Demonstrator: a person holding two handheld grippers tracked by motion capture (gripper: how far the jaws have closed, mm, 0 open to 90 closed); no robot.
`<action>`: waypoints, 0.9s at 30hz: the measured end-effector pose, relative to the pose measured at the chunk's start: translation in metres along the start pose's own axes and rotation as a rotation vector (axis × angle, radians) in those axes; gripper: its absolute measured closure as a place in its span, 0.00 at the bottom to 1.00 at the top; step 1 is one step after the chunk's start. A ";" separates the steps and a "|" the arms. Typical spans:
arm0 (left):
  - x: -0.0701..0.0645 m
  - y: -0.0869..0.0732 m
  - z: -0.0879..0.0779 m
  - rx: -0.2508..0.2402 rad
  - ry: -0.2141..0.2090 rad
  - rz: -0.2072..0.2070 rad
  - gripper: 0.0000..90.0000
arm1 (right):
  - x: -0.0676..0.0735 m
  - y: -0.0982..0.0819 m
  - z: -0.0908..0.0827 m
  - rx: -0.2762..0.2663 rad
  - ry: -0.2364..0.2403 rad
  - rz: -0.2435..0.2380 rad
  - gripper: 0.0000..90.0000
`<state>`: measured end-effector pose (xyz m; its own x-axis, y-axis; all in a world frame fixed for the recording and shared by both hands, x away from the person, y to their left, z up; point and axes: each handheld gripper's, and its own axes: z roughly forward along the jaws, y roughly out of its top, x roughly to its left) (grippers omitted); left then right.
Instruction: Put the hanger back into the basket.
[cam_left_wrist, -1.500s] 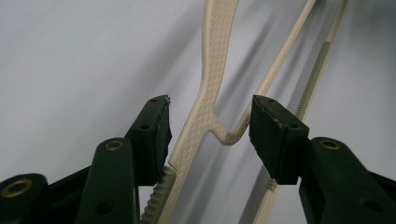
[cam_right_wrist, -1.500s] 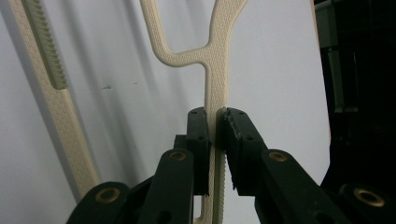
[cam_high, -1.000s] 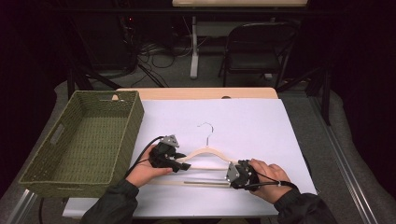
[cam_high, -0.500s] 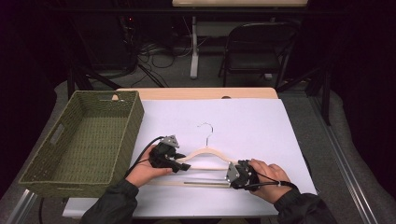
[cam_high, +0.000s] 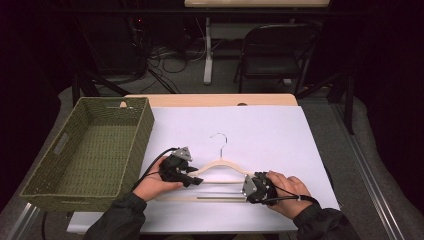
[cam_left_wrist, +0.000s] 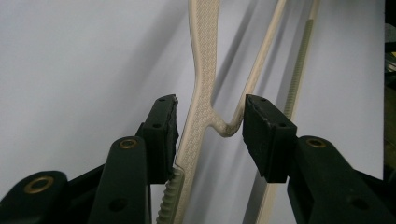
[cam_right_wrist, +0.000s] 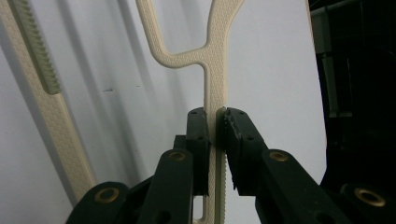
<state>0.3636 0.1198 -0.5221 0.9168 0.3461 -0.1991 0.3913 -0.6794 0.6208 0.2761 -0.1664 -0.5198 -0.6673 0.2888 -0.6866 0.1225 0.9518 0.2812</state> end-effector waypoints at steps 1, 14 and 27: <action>-0.001 0.000 0.000 0.003 -0.002 0.001 0.63 | 0.000 0.000 0.000 0.001 -0.003 -0.002 0.89; -0.009 -0.003 -0.009 0.024 -0.081 0.032 0.76 | 0.001 -0.002 -0.008 -0.054 -0.012 0.053 0.78; -0.010 -0.004 -0.025 -0.055 -0.212 0.018 0.96 | -0.006 -0.007 -0.022 -0.132 -0.042 0.139 0.65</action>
<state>0.3507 0.1355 -0.5035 0.9219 0.1864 -0.3396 0.3755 -0.6461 0.6645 0.2633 -0.1770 -0.5026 -0.6193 0.4232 -0.6614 0.1124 0.8814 0.4587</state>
